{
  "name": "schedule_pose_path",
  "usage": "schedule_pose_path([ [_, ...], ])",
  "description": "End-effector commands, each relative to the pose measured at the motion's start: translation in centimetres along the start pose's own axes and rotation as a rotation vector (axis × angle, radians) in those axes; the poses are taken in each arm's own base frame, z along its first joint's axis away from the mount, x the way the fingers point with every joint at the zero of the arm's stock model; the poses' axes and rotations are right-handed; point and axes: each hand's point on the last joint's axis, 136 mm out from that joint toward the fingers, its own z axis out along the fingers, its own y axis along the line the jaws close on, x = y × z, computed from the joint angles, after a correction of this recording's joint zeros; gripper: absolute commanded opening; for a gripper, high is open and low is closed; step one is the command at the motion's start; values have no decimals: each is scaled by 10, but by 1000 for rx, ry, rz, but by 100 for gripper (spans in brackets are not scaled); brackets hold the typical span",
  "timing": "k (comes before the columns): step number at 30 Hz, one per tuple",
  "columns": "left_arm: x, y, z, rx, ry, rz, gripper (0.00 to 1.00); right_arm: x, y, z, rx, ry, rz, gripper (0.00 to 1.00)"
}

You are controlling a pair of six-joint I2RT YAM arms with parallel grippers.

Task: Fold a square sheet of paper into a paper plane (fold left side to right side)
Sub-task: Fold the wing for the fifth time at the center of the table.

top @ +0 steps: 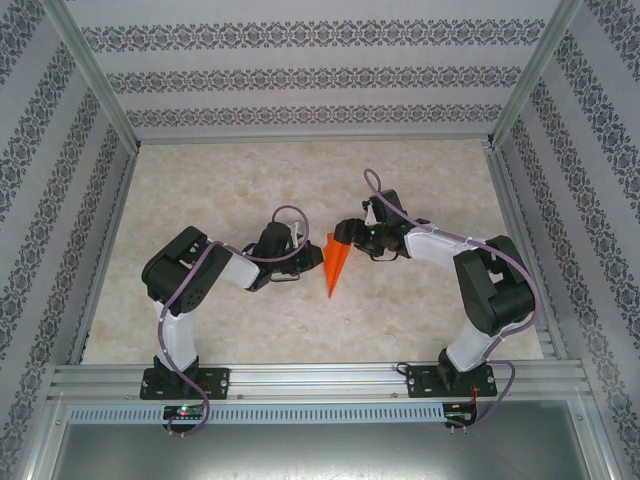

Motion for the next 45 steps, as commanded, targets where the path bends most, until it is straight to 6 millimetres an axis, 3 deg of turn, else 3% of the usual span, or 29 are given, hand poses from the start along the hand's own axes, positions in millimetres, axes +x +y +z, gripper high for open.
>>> schedule_pose_path([
  [1,2,12,6,-35,20,16,0,-2,3,10,-58,7,29,69],
  [9,3,7,8,-38,27,27,0,-10,5,19,-73,-1,23,70],
  [25,0,-12,11,-5,33,63,0,-1,-13,36,-13,49,42,70],
  [45,14,0,22,-20,79,50,0,2,-11,37,-1,58,28,70],
])
